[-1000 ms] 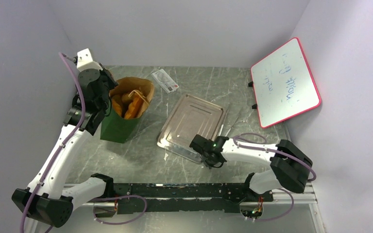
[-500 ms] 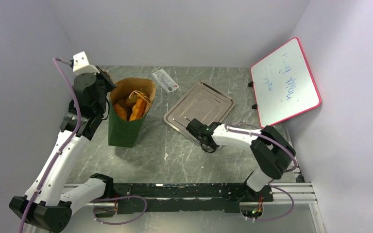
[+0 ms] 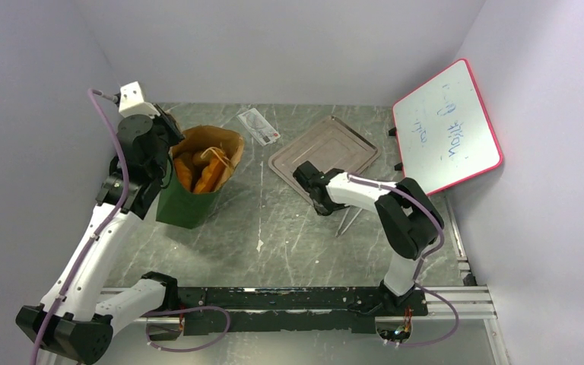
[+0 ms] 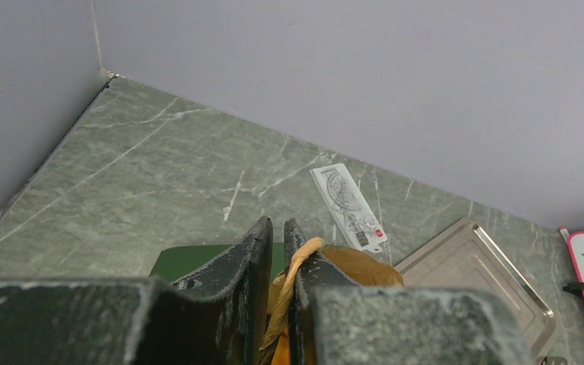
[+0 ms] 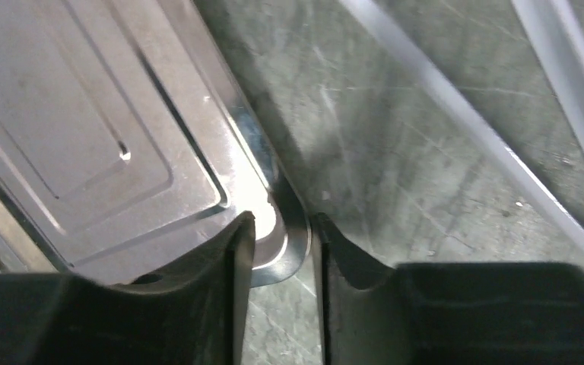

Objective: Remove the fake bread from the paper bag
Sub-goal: Move the container to the center of the board.

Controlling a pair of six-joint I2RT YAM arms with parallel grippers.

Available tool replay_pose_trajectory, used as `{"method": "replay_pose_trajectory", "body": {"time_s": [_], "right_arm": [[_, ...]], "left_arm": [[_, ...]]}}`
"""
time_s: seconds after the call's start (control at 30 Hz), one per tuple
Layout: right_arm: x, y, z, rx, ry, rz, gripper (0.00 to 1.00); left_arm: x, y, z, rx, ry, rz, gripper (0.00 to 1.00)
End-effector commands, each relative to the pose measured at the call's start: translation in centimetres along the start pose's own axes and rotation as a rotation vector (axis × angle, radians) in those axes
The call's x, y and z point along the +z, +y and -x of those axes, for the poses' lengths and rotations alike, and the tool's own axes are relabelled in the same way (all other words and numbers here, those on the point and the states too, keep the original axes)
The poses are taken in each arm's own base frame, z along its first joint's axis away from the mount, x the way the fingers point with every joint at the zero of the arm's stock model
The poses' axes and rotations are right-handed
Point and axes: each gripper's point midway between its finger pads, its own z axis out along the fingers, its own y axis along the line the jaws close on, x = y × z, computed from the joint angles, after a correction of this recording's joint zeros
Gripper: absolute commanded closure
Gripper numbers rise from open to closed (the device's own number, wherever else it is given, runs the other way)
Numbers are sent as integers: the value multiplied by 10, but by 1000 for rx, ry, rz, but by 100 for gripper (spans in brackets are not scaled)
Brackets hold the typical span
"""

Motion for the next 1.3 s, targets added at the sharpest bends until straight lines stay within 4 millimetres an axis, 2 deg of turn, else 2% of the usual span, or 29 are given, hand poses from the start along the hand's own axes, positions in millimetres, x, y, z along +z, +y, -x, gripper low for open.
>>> {"method": "replay_pose_trajectory", "body": {"time_s": [0.0,0.13,0.27,0.4,0.5,0.6,0.67,0.87,1.03,1.13,1.27], "right_arm": [[14,-21,14,-141,-87,-73,60],[7,-23,8,-230,-74,-19,39],[-14,-18,2,-315,-102,70,23],[-53,4,2,-471,-191,169,17],[-81,13,9,-565,-264,209,11],[-101,13,17,-632,-291,232,8],[-107,8,27,-671,-307,237,6],[-113,-20,69,-736,-358,229,6],[-112,-44,100,-754,-387,156,6],[-100,-51,101,-772,-348,131,5],[-74,-65,97,-803,-275,81,5]], "left_arm": [[2,-9,20,-30,-67,-41,93],[4,-10,17,-28,-63,-45,93],[7,-9,15,-21,-60,-41,93],[8,-9,12,-22,-59,-43,93],[8,-9,10,-24,-55,-44,93],[7,-9,9,-25,-56,-50,93],[7,-9,9,-21,-56,-49,93],[9,-13,4,-19,-45,-79,93],[13,-15,0,-16,-35,-88,93],[15,-18,-4,-23,-28,-98,93],[17,-19,-8,-28,-16,-106,93]]}}
